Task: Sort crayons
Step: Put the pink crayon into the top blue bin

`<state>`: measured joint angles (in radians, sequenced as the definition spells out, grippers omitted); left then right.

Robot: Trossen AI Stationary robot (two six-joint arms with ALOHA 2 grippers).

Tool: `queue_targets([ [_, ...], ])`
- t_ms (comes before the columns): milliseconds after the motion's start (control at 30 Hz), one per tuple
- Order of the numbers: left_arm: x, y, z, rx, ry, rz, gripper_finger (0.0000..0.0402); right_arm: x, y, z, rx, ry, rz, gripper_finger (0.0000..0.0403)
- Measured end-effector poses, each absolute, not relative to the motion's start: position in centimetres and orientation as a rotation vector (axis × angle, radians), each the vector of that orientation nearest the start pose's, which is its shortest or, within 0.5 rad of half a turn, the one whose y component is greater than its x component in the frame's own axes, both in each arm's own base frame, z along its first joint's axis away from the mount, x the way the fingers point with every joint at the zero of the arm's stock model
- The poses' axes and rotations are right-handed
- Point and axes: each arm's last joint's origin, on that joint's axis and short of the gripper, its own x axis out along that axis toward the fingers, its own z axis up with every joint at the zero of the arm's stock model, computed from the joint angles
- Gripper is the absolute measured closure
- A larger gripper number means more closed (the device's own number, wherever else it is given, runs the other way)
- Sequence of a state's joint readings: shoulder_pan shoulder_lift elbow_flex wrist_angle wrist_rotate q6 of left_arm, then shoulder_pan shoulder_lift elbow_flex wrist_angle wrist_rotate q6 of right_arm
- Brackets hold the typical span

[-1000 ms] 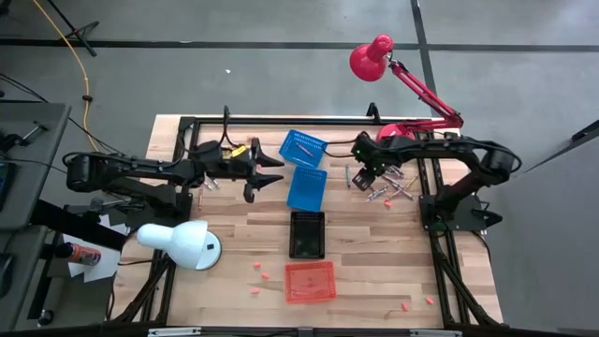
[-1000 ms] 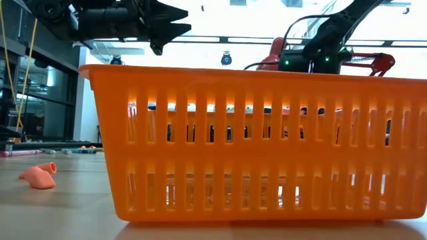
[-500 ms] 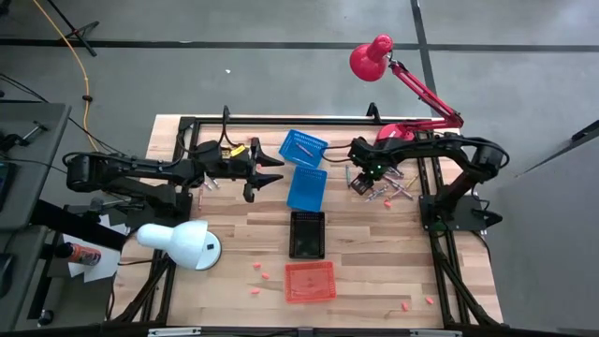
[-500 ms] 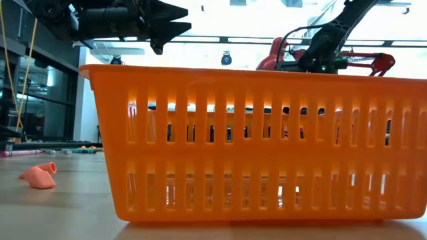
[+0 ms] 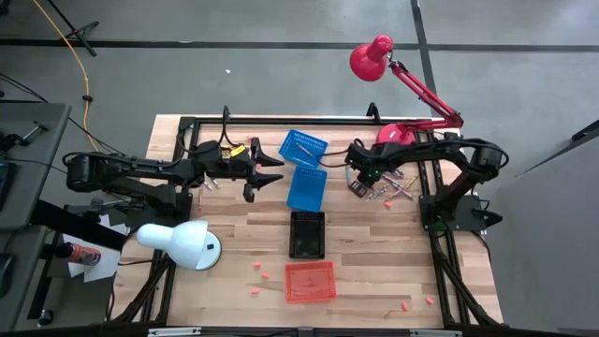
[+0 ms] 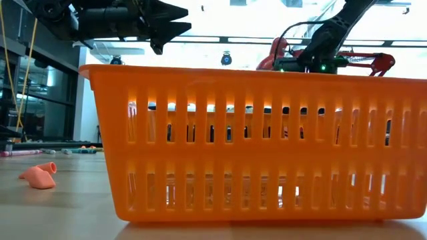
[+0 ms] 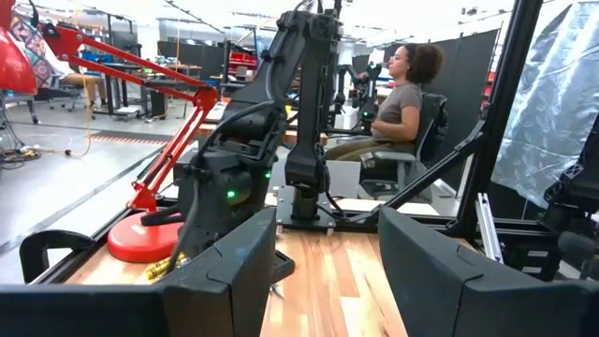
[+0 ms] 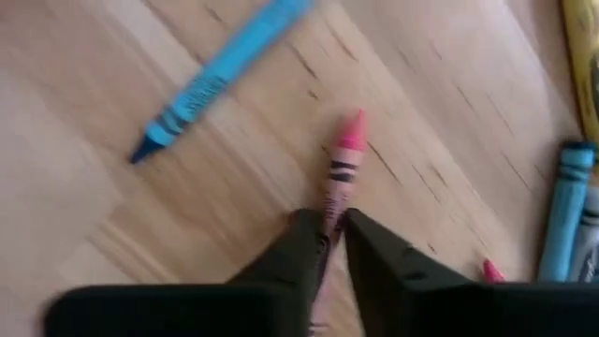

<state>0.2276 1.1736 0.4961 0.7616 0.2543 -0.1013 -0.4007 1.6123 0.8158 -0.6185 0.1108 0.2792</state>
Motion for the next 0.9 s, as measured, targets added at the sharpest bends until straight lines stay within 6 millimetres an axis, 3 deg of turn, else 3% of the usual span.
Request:
queue_targets([
  [67,23.7,4.7,24.8,-0.081,-0.080,-0.030,0.0224,24.5,-10.0,14.1,0.394,1.301,-0.614,0.0391],
  [167,23.7,4.8,24.8,-0.081,-0.081,-0.029,0.0223,25.2,-9.4,14.6,0.320,1.238,-0.613,0.0381],
  [367,23.7,4.8,24.8,-0.081,-0.082,-0.027,0.0223,26.7,-8.6,16.5,0.203,1.046,-0.559,0.0398],
  [600,23.7,4.8,24.8,-0.082,-0.081,-0.027,0.0224,28.8,-7.6,20.1,0.025,0.490,-0.457,0.0402],
  [767,23.7,4.8,24.8,-0.077,-0.081,-0.019,0.0223,28.3,-6.9,21.5,-0.002,0.148,-0.281,0.0402],
  [900,23.7,5.0,24.8,-0.059,-0.082,0.044,0.0222,27.7,-6.1,21.5,0.001,0.010,-0.182,0.0403],
])
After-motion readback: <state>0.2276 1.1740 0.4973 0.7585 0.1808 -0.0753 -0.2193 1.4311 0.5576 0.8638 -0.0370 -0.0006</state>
